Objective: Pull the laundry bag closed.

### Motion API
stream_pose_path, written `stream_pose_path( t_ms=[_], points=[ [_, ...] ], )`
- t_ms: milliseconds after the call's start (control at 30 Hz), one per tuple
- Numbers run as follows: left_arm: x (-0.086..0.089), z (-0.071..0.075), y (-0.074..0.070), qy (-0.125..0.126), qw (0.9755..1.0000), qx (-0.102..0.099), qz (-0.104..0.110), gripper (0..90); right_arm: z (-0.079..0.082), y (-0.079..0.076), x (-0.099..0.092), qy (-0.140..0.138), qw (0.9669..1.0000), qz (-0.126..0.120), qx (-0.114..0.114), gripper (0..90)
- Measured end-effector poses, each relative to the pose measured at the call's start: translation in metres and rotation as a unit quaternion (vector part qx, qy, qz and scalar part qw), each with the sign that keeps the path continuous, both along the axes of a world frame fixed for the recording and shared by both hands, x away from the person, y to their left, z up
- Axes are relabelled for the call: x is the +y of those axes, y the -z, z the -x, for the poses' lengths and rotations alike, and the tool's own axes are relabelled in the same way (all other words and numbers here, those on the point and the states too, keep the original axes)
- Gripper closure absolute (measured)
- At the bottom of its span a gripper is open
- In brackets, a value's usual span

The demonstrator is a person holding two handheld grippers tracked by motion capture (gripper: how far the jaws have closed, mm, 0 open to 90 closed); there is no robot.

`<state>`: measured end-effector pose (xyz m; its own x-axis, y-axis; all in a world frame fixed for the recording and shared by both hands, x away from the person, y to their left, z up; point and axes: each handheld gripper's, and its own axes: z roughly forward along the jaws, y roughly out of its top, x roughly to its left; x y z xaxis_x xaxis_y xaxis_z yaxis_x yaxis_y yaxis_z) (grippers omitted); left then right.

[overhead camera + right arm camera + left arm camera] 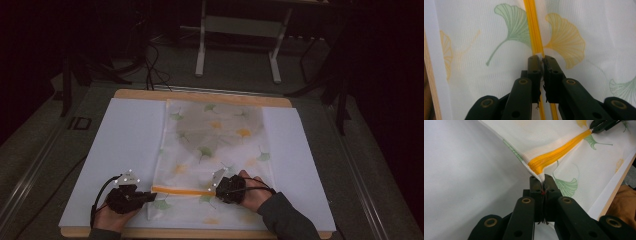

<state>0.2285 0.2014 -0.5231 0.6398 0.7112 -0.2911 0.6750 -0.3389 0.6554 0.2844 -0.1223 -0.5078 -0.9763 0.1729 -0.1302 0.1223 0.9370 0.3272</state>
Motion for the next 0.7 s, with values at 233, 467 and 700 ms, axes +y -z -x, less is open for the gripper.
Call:
stream_pose_path(
  t_ms=[233,467,700],
  points=[
    [0.000,0.000,0.000,0.000,1.0000,-0.001,-0.002,88.3,-0.001,0.000,-0.008,0.007,1.0000,0.001,0.001,84.3],
    [0.001,0.000,0.000,-0.001,1.0000,-0.001,-0.001,88.3,-0.002,-0.001,-0.013,0.008,1.0000,0.005,0.003,84.3],
    [0.001,0.000,0.000,-0.001,1.0000,-0.002,-0.001,88.3,-0.003,-0.001,-0.017,0.009,0.9999,0.009,0.004,84.3]
  ],
)
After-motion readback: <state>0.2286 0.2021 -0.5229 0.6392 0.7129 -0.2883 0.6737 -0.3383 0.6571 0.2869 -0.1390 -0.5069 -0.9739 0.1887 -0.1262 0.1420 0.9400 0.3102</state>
